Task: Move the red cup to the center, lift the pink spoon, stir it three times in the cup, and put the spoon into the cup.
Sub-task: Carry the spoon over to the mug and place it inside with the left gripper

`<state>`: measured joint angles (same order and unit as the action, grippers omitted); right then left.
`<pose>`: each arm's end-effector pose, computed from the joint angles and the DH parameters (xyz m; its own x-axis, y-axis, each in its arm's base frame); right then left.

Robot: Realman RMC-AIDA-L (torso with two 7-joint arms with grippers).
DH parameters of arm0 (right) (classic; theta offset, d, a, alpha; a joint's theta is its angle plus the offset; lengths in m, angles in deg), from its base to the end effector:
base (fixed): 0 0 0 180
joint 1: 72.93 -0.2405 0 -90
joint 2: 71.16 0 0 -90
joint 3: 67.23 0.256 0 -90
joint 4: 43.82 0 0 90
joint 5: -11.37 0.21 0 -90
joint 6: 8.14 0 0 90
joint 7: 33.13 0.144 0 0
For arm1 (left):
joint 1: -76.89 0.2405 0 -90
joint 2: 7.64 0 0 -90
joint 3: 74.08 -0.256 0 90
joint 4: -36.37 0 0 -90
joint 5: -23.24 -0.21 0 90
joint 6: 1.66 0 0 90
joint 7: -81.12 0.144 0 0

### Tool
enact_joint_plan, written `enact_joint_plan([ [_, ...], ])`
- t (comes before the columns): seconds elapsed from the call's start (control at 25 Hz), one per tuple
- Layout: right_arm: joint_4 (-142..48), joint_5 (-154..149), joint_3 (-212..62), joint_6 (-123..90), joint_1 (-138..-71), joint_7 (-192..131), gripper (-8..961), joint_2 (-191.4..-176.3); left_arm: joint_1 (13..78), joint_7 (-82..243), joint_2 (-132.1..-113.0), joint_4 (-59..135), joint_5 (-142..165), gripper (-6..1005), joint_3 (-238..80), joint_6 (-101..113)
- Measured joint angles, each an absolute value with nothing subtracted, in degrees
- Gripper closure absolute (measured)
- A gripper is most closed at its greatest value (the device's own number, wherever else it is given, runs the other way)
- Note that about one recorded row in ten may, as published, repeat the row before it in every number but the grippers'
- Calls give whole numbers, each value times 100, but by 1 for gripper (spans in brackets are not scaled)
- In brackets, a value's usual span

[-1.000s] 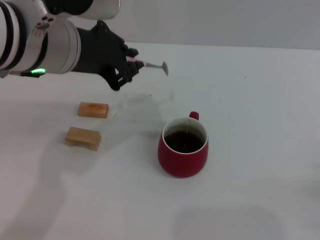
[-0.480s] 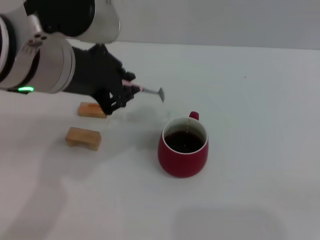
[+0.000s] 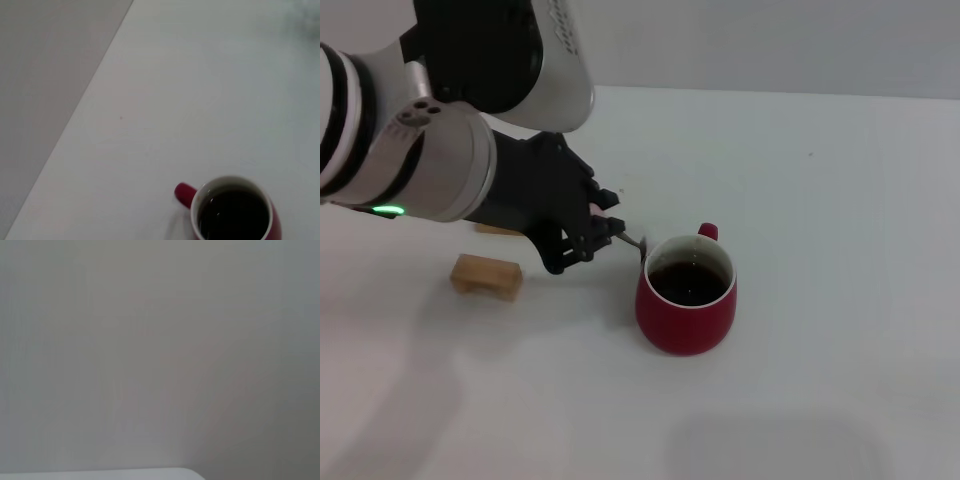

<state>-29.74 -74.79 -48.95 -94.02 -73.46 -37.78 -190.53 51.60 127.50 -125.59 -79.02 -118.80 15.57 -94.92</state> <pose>0.4114 0.1538 0.0115 0.7665 -0.0132 -0.6421 -0.5951 0.3612 -0.7179 -0.0807 0.2929 0.0337 0.9765 0.0263 -0.2140 -0.0643 -0.9119 -0.4053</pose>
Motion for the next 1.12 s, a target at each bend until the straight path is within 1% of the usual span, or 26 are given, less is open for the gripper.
enact_joint_plan([
  [0.48, -2970, -7497, -4973, -9375, -7386, -3779, 954, -19061, 5062, 12804, -12566, -7894, -12212, 825, 1580, -9035],
  [1.12, -3133, -7447, -4592, -9262, -7390, -3778, 953, -19063, 4790, 12921, -12559, -7910, -12037, 829, 1785, -9345],
])
